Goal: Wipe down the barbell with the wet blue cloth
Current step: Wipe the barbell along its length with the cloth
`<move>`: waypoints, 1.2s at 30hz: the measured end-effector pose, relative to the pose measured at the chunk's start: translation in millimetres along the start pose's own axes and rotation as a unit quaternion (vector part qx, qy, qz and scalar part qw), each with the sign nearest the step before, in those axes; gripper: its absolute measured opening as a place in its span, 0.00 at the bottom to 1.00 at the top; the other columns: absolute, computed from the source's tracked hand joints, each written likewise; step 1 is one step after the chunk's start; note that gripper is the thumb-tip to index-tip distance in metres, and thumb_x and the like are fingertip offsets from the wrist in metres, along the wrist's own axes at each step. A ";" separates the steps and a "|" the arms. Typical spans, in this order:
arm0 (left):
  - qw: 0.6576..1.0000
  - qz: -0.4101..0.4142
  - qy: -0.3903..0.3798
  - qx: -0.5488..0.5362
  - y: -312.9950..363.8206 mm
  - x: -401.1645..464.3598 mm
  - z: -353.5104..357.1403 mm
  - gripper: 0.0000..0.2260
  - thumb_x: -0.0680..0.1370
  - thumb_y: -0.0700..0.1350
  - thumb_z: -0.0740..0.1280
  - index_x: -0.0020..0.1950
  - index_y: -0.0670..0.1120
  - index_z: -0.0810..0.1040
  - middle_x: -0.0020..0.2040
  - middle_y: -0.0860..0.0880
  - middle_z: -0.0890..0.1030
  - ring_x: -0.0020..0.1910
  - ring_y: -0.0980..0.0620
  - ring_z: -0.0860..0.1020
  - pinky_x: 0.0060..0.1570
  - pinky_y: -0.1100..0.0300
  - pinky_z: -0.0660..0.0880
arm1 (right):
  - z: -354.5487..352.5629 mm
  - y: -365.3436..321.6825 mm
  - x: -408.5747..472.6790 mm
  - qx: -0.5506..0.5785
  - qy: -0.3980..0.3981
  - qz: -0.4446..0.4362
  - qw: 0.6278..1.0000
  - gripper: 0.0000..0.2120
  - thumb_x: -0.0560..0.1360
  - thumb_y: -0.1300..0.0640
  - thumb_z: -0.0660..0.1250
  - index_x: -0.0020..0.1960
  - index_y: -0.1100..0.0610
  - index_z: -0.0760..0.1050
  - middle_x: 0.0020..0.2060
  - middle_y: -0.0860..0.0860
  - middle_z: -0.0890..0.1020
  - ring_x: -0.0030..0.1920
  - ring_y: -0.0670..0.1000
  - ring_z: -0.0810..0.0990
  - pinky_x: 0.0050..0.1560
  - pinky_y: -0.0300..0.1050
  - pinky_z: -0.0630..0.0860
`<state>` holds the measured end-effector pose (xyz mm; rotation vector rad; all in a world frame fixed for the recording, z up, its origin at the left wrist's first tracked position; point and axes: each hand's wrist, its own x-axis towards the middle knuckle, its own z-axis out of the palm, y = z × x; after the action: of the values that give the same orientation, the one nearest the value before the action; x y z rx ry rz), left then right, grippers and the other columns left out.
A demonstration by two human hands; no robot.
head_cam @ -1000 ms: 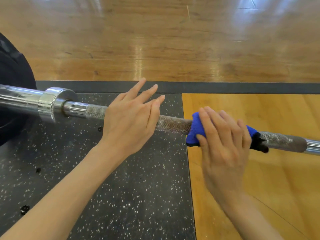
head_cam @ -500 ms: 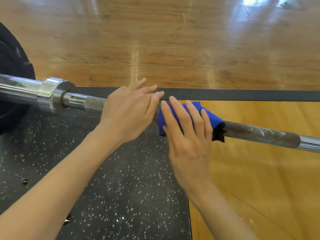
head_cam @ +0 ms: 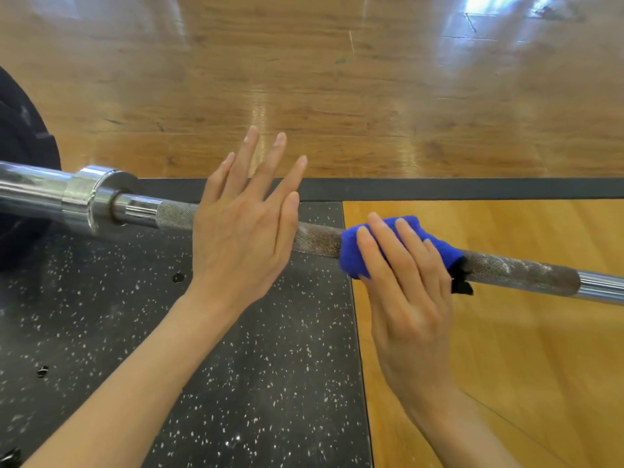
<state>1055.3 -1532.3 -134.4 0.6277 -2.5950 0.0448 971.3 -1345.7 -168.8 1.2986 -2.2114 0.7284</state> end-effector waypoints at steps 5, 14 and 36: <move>1.000 0.001 0.006 0.003 0.2 -5.0 -0.1 0.22 0.87 0.47 0.47 0.76 0.46 0.72 0.78 0.45 0.68 0.80 0.42 0.59 0.74 0.49 0.58 | 4.0 -17.0 12.4 -0.065 -0.034 -0.037 0.997 0.18 0.87 0.51 0.54 0.75 0.52 0.68 0.71 0.53 0.75 0.71 0.58 0.73 0.74 0.56 0.63; 1.000 -0.003 0.000 -0.006 1.3 -8.0 -0.9 0.22 0.87 0.47 0.48 0.73 0.43 0.76 0.77 0.44 0.69 0.80 0.41 0.60 0.72 0.47 0.61 | 8.7 -36.7 55.6 -0.067 -0.031 0.094 0.993 0.16 0.83 0.53 0.60 0.40 0.54 0.79 0.34 0.50 0.80 0.36 0.55 0.78 0.41 0.49 0.71; 1.000 -0.019 0.004 -0.018 12.3 -35.4 -12.6 0.23 0.87 0.47 0.48 0.69 0.40 0.79 0.76 0.45 0.71 0.78 0.41 0.63 0.69 0.48 0.62 | -12.6 -47.0 72.6 -0.050 -0.259 0.183 0.947 0.22 0.84 0.45 0.54 0.37 0.54 0.74 0.29 0.48 0.72 0.28 0.51 0.67 0.36 0.49 0.66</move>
<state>1083.3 -1504.5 -138.1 0.6632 -2.5688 -0.0109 982.7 -1403.1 -103.9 1.1328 -2.9231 0.4166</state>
